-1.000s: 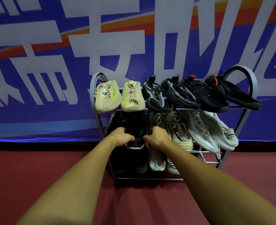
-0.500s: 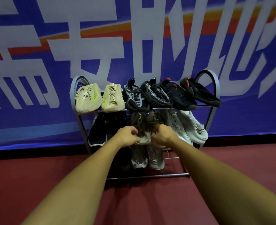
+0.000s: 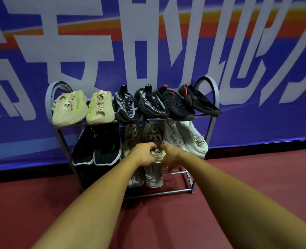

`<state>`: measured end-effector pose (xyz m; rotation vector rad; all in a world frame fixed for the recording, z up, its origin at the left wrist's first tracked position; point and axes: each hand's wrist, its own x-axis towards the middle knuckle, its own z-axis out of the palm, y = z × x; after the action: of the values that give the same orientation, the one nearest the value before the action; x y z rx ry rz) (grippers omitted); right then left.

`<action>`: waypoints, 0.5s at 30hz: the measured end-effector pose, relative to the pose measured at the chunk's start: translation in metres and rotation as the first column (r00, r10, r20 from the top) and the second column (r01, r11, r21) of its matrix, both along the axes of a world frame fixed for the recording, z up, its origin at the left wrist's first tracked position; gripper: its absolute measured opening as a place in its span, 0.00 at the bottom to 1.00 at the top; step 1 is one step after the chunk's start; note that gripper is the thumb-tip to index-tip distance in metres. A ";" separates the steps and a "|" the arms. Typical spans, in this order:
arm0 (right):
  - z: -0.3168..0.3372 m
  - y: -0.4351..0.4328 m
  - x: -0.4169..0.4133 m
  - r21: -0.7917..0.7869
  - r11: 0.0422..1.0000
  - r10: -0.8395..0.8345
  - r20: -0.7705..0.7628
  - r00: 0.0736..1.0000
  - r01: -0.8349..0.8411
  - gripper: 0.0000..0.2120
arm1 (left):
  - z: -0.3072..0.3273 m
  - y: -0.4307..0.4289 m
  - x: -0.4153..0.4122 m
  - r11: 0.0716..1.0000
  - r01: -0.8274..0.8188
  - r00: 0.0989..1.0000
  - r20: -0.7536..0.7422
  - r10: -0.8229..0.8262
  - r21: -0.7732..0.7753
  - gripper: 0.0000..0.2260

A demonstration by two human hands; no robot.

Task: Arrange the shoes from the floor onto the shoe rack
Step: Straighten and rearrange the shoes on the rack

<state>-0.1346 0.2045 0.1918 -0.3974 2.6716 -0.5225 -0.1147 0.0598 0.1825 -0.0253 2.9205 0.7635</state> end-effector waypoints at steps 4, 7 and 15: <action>-0.007 -0.007 -0.007 -0.044 0.998 -0.031 0.080 0.996 0.035 0.39 | -0.001 0.000 -0.003 0.999 -0.018 1.000 -0.018 0.018 -0.026 0.21; -0.008 -0.010 -0.010 -0.103 0.986 -0.105 0.215 0.971 0.129 0.42 | -0.002 -0.005 -0.006 1.000 -0.011 1.000 -0.012 0.011 -0.001 0.19; -0.005 -0.012 -0.010 -0.353 0.827 -0.315 0.355 0.880 0.438 0.18 | 0.007 -0.016 0.006 1.000 -0.002 1.000 -0.021 0.002 0.024 0.15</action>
<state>-0.1451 0.1927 0.1864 0.1091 2.3419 -1.2003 -0.1086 0.0439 0.1893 -0.0180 2.9310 0.8044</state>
